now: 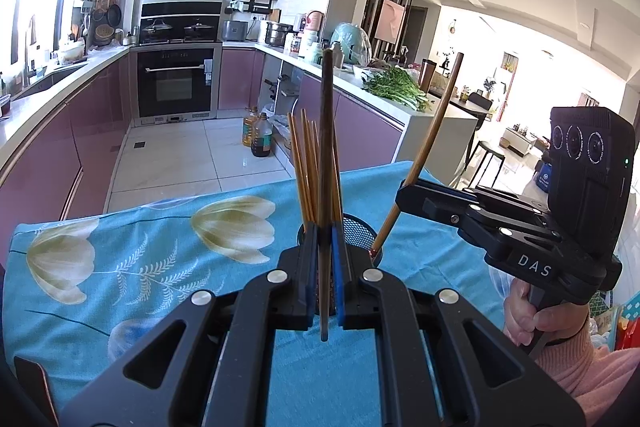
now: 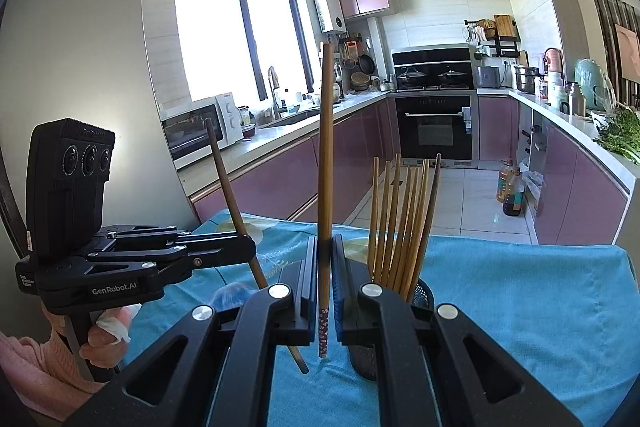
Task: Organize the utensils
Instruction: 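Lower the left tool's chopstick into the mesh cup while the right tool does likewise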
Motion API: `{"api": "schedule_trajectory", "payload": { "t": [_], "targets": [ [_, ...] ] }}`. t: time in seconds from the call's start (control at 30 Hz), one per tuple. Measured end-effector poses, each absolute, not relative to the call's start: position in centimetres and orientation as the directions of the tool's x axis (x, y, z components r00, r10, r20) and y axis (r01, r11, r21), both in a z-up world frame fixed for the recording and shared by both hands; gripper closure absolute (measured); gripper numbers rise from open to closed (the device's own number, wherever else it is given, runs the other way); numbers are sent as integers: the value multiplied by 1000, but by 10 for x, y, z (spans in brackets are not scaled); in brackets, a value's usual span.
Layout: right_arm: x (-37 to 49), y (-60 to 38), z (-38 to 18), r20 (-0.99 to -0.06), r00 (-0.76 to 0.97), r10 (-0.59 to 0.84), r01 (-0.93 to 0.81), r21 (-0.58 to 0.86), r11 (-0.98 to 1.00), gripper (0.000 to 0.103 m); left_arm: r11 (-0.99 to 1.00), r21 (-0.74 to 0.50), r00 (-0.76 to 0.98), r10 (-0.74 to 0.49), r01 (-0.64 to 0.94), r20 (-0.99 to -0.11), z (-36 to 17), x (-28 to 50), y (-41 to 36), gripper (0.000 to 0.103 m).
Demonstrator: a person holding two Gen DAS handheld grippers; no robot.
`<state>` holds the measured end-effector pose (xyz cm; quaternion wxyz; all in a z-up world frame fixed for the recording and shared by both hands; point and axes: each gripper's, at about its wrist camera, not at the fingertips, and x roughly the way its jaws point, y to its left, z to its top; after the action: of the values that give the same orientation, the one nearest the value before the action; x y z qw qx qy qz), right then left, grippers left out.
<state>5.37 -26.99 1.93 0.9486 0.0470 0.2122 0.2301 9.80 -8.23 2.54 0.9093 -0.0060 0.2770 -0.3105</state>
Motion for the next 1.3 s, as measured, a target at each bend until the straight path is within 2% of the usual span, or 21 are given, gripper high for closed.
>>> {"api": "schedule_trajectory", "payload": {
  "t": [1.3],
  "targets": [
    [60,-285,40,-336,835,436,-401,170,900,97,787,-171,686,-605,593,-404,57,99,-89,96]
  ]
}}
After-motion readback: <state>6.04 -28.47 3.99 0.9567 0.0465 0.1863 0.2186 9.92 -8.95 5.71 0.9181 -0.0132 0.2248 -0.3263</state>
